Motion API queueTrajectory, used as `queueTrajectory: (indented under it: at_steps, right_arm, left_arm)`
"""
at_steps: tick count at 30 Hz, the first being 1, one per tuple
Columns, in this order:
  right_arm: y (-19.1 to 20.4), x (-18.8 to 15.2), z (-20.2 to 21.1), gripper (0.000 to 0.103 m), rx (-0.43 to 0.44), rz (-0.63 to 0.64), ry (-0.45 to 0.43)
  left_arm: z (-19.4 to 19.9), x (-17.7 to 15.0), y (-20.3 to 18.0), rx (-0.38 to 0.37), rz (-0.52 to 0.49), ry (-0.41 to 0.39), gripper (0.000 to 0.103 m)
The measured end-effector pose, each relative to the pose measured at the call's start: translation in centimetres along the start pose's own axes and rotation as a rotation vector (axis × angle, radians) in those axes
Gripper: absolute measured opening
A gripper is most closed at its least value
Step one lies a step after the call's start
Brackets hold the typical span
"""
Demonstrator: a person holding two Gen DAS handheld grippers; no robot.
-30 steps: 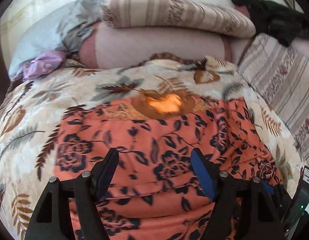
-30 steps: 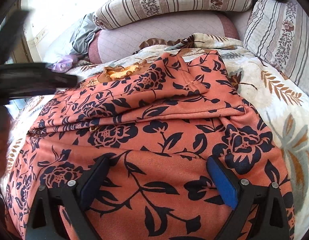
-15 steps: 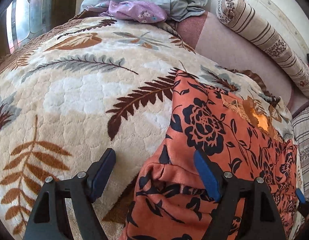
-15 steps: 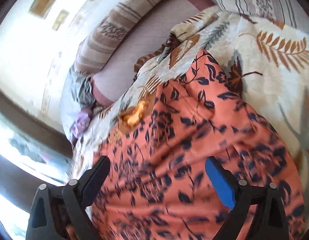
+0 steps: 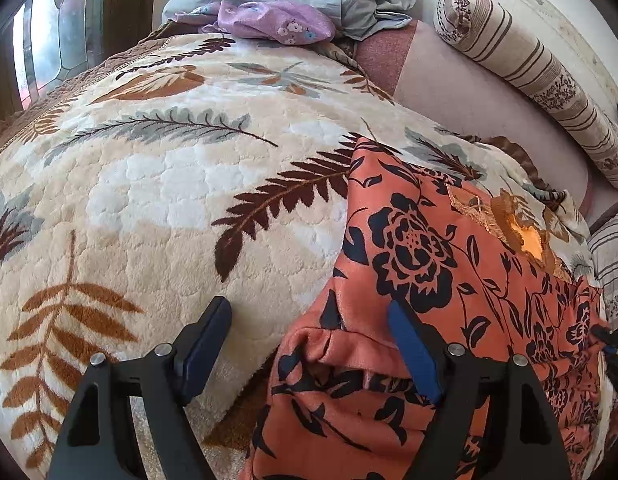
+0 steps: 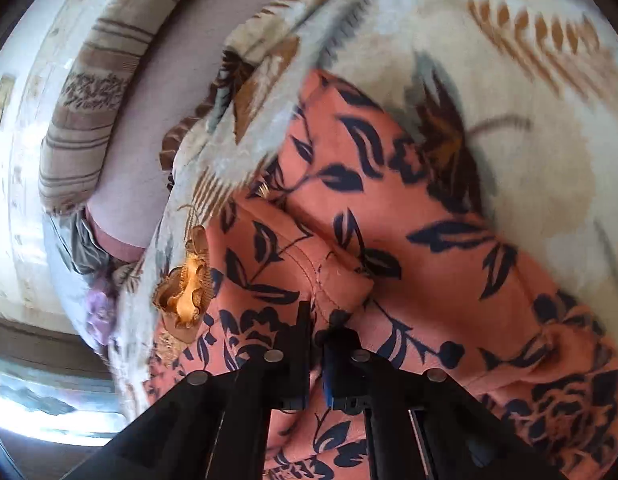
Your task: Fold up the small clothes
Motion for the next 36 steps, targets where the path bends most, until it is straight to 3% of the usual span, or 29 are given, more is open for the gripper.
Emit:
queueTrajectory:
  at_steps: [3, 5, 6, 7, 8, 9, 12, 16, 18, 21, 23, 25, 26, 28, 31, 36]
  right_arm:
    - [1.9, -1.3, 5.2, 0.005, -0.035, 0.182, -0.178]
    - [1.0, -2.2, 4.2, 0.010, -0.125, 0.215, -0.177]
    - [0.2, -2.7, 2.1, 0.027, -0.189, 0.222, -0.110]
    - [-1.3, -3.1, -0.3, 0.054, -0.246, 0.200, -0.005]
    - [-2.3, -3.3, -1.6, 0.054, -0.200, 0.176, 0.041]
    - [-2.5, -3.4, -0.7, 0.053, -0.159, 0.187, -0.032]
    - [-2.6, -2.9, 0.8, 0.064, -0.116, 0.160, -0.040]
    - [-1.9, -1.4, 3.7, 0.064, -0.117, 0.153, -0.167]
    - [-1.1, -0.6, 4.5, 0.066, -0.036, 0.161, -0.202]
    - [1.1, 0.1, 2.4, 0.071, 0.114, 0.221, -0.079]
    - [2.0, 0.5, -1.2, 0.074, 0.144, 0.252, 0.012]
    - [0.8, 1.1, -5.3, 0.073, 0.091, 0.201, 0.081]
    - [0.3, 1.5, -5.5, 0.073, 0.134, 0.146, 0.059]
    - [0.8, 1.3, -4.8, 0.073, 0.133, 0.133, 0.039]
    - [1.8, -0.1, -2.9, 0.073, 0.098, 0.226, 0.020]
    - [-0.4, -3.6, -0.6, 0.074, 0.089, 0.301, 0.037]
  left_arm:
    - [-0.1, 0.0, -0.1, 0.005, -0.001, 0.000, 0.081]
    - [-0.1, 0.0, -0.2, 0.012, -0.003, -0.002, 0.082]
    - [-0.2, 0.0, -0.3, 0.015, -0.008, 0.000, 0.082]
    - [-0.1, 0.0, -0.3, 0.015, -0.012, -0.001, 0.082]
    - [0.0, -0.1, -0.3, 0.013, -0.014, -0.002, 0.082]
    - [0.1, -0.1, -0.3, 0.012, -0.016, 0.000, 0.082]
    - [1.0, 0.1, -0.6, 0.013, -0.016, -0.031, 0.082]
    - [3.3, 0.7, -2.1, -0.012, -0.080, -0.152, 0.082]
    - [2.8, 0.6, -2.7, -0.007, -0.121, -0.133, 0.082]
    - [-0.8, -0.3, -2.4, 0.055, -0.133, 0.052, 0.082]
    - [-0.9, -0.3, -2.3, 0.051, -0.127, 0.043, 0.084]
    - [-0.9, -0.4, -2.2, 0.038, -0.121, 0.045, 0.086]
    - [-1.0, -0.4, -2.1, 0.039, -0.120, 0.048, 0.086]
    - [-1.0, -0.4, -2.2, 0.047, -0.126, 0.048, 0.087]
    - [-1.3, -0.4, -2.5, 0.063, -0.138, 0.053, 0.088]
    - [-1.0, -0.3, -2.4, 0.053, -0.131, 0.049, 0.089]
Point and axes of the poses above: each gripper's, at about its wrist camera, not at the fingertips, and z roughly against the way its jaws point, y to its left, x to its top, the point moved 2 cm from there along -z, roughly the way its jaws point, and after that the axes turned 11 degrees about -x, right-handed, at the moved point
